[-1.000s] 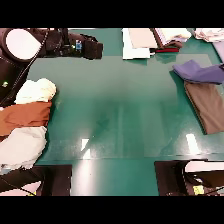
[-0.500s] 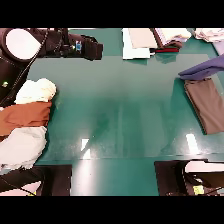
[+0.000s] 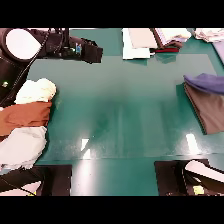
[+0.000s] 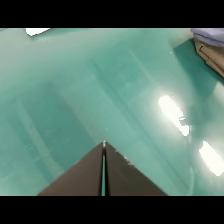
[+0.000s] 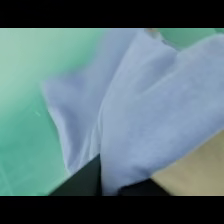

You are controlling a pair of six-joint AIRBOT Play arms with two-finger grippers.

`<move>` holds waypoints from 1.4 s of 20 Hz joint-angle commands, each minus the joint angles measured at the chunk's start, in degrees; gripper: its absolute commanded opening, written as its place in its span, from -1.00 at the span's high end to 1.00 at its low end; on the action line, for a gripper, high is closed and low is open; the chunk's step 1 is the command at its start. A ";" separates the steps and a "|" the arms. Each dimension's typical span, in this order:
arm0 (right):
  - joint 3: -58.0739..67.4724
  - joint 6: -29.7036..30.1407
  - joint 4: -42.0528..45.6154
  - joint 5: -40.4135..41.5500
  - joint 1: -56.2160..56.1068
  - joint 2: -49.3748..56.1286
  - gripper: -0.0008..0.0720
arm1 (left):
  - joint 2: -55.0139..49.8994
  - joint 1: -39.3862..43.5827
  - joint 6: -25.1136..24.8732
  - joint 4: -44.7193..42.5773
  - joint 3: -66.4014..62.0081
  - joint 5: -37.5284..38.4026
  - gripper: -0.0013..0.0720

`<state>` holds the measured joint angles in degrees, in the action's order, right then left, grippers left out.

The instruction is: Fold the shirts.

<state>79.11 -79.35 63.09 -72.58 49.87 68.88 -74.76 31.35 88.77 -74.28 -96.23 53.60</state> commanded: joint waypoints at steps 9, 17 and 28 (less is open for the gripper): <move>-8.87 2.10 -0.02 0.24 9.22 -10.34 -0.77 | 0.00 0.02 -2.25 -0.11 -0.02 2.16 0.89; -5.27 2.25 -10.58 5.57 -27.63 -15.08 -0.74 | 0.02 0.02 -2.21 -0.09 -0.02 1.27 0.89; -5.29 2.51 -10.45 11.72 -56.65 -15.06 0.93 | 0.02 0.02 -2.23 -0.09 -0.02 1.27 0.89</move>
<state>73.78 -76.84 52.75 -61.95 -3.25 53.87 -74.76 31.33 86.54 -74.37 -96.23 54.87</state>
